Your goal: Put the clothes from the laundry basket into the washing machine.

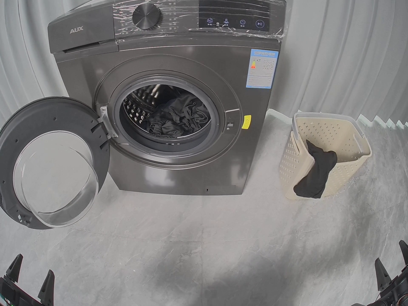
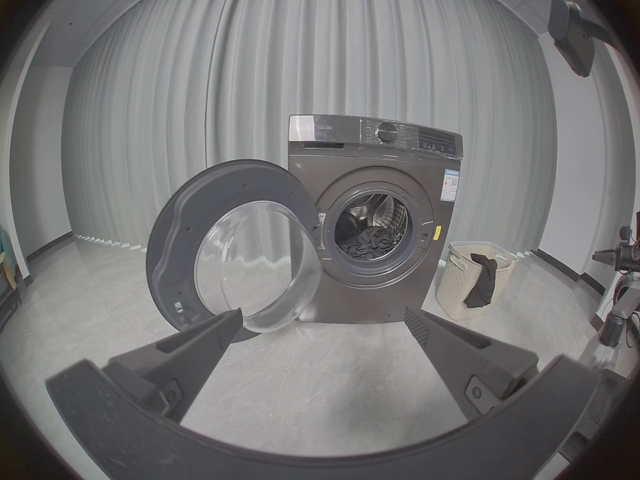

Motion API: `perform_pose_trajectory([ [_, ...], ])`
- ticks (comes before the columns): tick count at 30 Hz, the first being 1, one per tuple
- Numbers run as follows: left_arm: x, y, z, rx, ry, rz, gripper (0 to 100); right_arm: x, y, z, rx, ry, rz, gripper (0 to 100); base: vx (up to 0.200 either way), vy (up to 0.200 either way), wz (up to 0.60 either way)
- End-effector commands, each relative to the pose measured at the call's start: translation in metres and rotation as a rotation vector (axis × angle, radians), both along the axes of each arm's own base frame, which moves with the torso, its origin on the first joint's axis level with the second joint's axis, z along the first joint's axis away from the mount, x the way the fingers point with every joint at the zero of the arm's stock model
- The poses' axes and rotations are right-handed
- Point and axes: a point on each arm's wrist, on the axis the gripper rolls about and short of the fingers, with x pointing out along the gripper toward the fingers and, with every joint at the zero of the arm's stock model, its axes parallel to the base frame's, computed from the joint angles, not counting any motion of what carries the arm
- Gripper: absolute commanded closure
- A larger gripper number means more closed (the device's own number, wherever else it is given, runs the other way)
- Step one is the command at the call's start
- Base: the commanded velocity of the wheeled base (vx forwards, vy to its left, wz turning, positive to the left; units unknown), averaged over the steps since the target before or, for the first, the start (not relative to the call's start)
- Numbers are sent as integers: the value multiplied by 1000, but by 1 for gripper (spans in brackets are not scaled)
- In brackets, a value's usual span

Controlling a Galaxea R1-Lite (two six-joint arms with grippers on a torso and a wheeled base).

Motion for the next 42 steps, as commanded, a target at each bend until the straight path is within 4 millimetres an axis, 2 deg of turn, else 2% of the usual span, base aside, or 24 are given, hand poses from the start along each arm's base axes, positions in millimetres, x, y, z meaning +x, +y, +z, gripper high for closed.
perform_pose_trajectory([
  [1,0,0,-5,-4,3,0,0,0,0,-5,0,5,1,0,0,-200,0],
  [20,0,0,-5,2,3,-1,0,0,0,-5,0,5,1,0,0,-200,0],
  [26,0,0,-5,2,4,-1,0,0,0,-5,0,3,1,0,0,0,0],
  [38,0,0,-5,-2,3,-1,0,0,0,-5,0,3,1,0,200,0,0],
  [42,0,0,-5,-4,3,-1,0,0,0,-5,0,5,1,0,0,0,0],
])
